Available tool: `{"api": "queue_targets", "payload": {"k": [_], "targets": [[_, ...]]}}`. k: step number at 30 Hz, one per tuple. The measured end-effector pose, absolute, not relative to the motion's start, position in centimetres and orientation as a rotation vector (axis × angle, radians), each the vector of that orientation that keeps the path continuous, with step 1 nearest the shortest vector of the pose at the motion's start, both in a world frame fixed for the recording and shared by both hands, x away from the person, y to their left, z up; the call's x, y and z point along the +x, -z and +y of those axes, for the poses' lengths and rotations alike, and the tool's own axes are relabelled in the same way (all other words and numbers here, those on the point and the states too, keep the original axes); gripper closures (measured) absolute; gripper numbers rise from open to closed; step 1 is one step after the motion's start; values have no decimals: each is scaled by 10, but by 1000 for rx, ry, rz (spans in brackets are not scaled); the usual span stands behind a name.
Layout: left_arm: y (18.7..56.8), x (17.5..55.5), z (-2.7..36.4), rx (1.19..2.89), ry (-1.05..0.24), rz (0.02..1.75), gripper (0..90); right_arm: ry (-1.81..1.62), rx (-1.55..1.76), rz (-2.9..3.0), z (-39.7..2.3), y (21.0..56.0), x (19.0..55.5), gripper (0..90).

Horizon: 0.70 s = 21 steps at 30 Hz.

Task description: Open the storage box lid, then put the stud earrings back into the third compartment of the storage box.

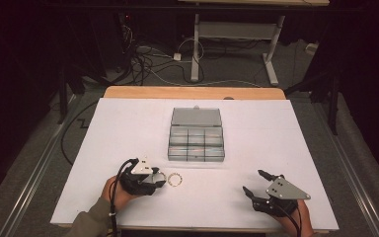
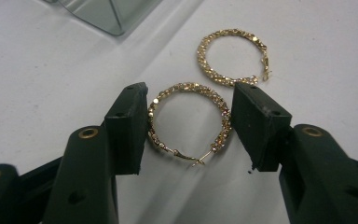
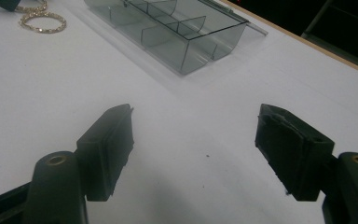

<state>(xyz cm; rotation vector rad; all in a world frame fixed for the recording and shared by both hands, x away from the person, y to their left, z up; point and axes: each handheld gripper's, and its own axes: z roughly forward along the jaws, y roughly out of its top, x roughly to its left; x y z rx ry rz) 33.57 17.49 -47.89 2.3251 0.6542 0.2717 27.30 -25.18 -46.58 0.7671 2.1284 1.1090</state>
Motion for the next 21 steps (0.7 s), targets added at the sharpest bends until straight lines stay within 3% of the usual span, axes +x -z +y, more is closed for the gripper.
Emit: {"api": "queue_targets", "payload": {"k": [21], "targets": [[464,333,182,2241,-405,635,453,-1121,762,2101,-254,466,274,279]]}}
